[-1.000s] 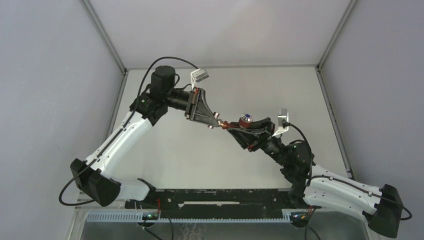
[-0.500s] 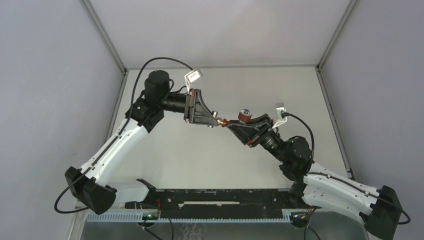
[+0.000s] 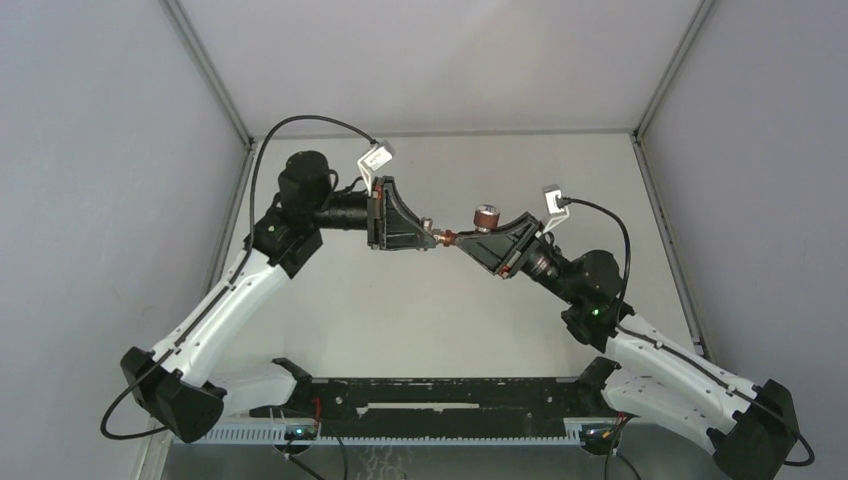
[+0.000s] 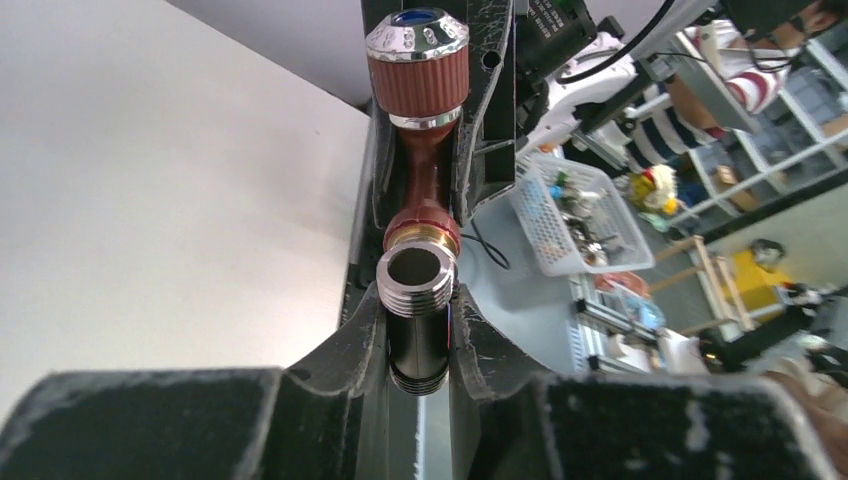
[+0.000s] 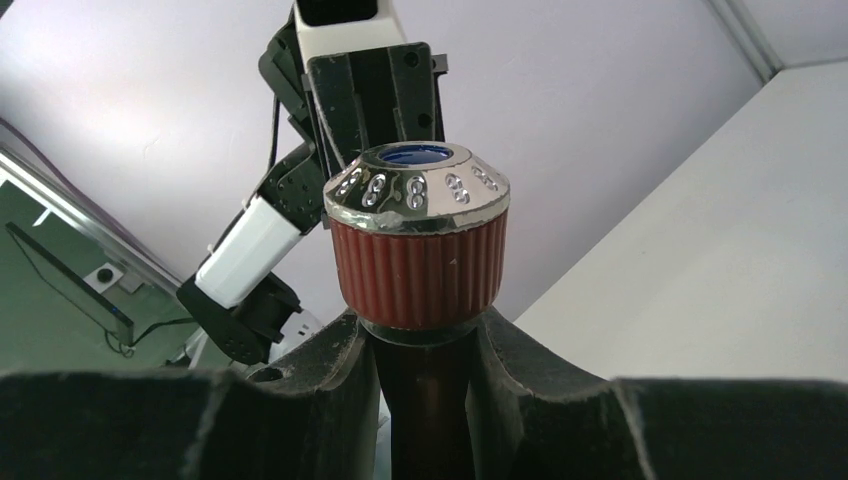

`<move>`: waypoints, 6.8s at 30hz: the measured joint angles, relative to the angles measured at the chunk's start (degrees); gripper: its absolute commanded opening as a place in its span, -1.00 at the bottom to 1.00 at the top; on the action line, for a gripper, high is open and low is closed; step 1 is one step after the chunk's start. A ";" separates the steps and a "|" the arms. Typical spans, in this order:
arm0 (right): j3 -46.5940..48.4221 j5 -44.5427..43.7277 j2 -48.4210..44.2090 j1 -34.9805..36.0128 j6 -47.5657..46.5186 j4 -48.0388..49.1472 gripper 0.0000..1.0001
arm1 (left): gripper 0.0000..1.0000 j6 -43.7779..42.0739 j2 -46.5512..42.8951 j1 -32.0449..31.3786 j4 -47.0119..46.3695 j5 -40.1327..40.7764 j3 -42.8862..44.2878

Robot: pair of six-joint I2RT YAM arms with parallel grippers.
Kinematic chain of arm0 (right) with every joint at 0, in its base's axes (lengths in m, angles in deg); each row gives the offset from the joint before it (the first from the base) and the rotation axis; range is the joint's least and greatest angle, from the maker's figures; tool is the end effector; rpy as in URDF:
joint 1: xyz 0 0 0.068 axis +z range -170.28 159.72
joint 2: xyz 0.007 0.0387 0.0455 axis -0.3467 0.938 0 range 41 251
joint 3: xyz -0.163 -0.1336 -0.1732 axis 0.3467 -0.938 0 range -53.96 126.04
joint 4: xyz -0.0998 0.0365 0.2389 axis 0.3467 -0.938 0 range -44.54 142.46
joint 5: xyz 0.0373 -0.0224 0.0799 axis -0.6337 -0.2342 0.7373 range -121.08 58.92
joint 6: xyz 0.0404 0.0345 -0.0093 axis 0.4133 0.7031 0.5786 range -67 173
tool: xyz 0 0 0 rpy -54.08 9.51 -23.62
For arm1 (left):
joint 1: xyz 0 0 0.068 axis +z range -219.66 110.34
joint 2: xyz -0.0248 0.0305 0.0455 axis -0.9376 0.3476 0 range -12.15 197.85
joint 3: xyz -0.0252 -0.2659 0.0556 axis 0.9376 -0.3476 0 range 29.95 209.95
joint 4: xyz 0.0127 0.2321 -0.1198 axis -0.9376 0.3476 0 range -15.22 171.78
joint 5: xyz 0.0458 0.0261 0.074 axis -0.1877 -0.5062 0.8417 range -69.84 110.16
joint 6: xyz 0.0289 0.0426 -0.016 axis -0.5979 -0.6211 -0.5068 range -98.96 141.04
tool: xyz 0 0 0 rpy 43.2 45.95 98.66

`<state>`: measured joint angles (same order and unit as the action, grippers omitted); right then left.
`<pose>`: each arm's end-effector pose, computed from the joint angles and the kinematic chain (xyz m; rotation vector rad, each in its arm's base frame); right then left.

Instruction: Install the water faucets

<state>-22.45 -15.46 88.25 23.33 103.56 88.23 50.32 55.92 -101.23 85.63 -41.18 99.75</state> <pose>0.1343 0.1412 0.3357 -0.1858 1.3902 1.5691 0.2004 -0.1599 0.4113 0.9200 1.7332 -1.6514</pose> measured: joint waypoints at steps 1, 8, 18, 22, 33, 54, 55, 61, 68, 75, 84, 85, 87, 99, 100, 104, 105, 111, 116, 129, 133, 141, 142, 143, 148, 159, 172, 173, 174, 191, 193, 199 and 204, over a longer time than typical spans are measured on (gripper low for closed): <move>0.59 0.74 0.46 -0.48 0.72 -0.26 -1.00 | -1.00 -0.42 -0.61 -0.13 -0.70 0.87 -0.46; 1.79 8.07 4.52 -5.05 8.20 1.97 -1.00 | -1.00 -6.86 -5.95 -3.21 -4.70 10.75 -5.73; 9.53 22.12 8.90 -11.30 12.81 -4.26 -1.00 | -1.00 -20.87 -11.96 -9.97 -7.80 25.11 -10.62; 13.77 28.02 11.58 -13.33 13.49 -9.53 -1.00 | -1.00 -29.33 -14.29 -14.93 -7.08 35.30 -12.79; 23.78 32.79 18.27 -16.28 12.57 -30.08 -1.00 | -1.00 -50.03 -13.31 -26.75 -7.78 67.63 -17.49; 26.01 36.28 24.90 -19.10 8.63 -35.54 -1.00 | -0.93 -61.81 -12.31 -33.94 -24.26 83.32 -28.30; 26.01 37.29 25.29 -19.21 8.04 -35.39 -1.00 | -0.83 -61.81 -12.66 -33.94 -23.26 82.62 -28.11; 26.01 41.57 25.53 -19.61 5.16 -34.49 -1.00 | -0.55 -61.72 -15.17 -33.75 -15.43 76.63 -26.10; 25.16 43.89 25.18 -19.61 5.95 -29.53 -1.00 | -0.27 -61.64 -16.22 -32.17 -11.91 72.02 -24.83; 22.32 43.80 25.03 -19.61 10.34 -24.70 -1.00 | 0.00 -61.05 -16.39 -31.10 -9.03 68.22 -24.76; 22.10 43.76 25.05 -18.51 13.66 -20.28 -1.00 | 0.38 -55.10 -17.51 -26.71 -10.97 58.45 -24.76; 22.10 44.04 25.07 -18.08 14.08 -19.76 -1.00 | 0.46 -54.10 -17.51 -26.27 -11.85 56.37 -24.76; 22.10 44.26 25.14 -16.46 14.71 -18.58 -1.00 | 0.59 -52.17 -17.38 -25.83 -13.31 52.59 -24.76; 22.10 44.46 25.29 -14.88 16.41 -16.31 -1.00 | 0.79 -42.12 -19.08 -21.49 -15.50 42.64 -25.05; 22.10 44.33 25.29 -14.95 16.41 -16.33 -1.00 | 0.80 -41.59 -19.52 -21.38 -15.72 42.69 -25.05; 22.01 43.63 25.29 -15.15 16.79 -15.93 -1.00 | 0.86 -39.15 -21.90 -21.05 -16.92 43.65 -26.29; 21.90 43.54 25.29 -15.15 16.94 -15.72 -1.00 | 0.86 -38.71 -22.36 -20.92 -17.16 43.87 -26.80; 21.00 43.36 25.29 -15.41 17.90 -14.78 -1.00 | 0.85 -35.56 -23.85 -18.25 -17.27 44.59 -29.31; 21.00 43.36 25.29 -15.41 17.94 -14.69 -1.00 | 0.74 -32.09 -24.94 -15.39 -19.65 44.44 -31.50; 21.00 43.36 25.29 -15.41 17.97 -14.69 -1.00 | 0.11 -27.98 -25.49 -14.78 -24.17 44.15 -32.00; 21.00 43.36 25.29 -15.41 17.99 -14.69 -1.00 | -0.24 -27.63 -26.18 -14.78 -24.96 44.15 -32.54; 20.98 42.64 25.29 -15.41 18.97 -14.88 -1.00 | -1.00 -27.74 -26.01 -14.78 -25.57 43.58 -32.54; 20.98 42.45 25.29 -15.41 19.08 -14.93 -1.00 | -1.00 -27.76 -25.90 -14.78 -25.64 43.54 -32.54; 20.98 42.27 25.29 -15.41 19.23 -14.99 -1.00 | -1.00 -27.78 -25.77 -14.78 -25.70 43.36 -32.54; 20.83 41.46 25.29 -15.39 20.52 -16.46 -1.00 | -1.00 -29.40 -25.27 -14.73 -25.35 42.42 -32.54; 20.72 36.98 24.59 -14.88 27.54 -26.47 -1.00 | -1.00 -49.62 -25.05 -23.87 -20.59 54.95 -32.54; 19.41 32.48 24.61 -14.86 30.93 -31.43 -0.98 | -1.00 -62.79 -23.43 -29.18 -18.23 62.88 -32.54; 19.37 32.46 24.65 -14.93 30.93 -31.39 -0.90 | -1.00 -62.71 -23.43 -29.18 -18.18 62.86 -32.54; 19.30 32.48 24.68 -14.97 30.93 -31.30 -0.80 | -1.00 -62.58 -23.43 -29.16 -18.16 62.82 -32.54; 16.31 31.61 23.63 -15.89 30.25 -24.70 0.75 | -1.00 -49.48 -25.66 -20.83 -17.07 56.61 -34.45; 16.31 31.63 22.77 -16.02 28.98 -25.16 0.75 | -1.00 -47.58 -26.01 -19.74 -17.16 55.80 -34.45; 16.26 32.39 16.68 -18.14 20.81 -29.62 0.67 | -1.00 -40.65 -27.50 -13.90 -18.01 52.02 -34.47; 16.22 33.31 9.62 -20.04 9.40 -32.74 0.58 | -1.00 -33.03 -27.63 -8.76 -19.15 47.23 -34.45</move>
<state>-6.23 17.85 97.86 3.29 112.96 55.49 17.29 28.29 -109.99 66.49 6.05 65.30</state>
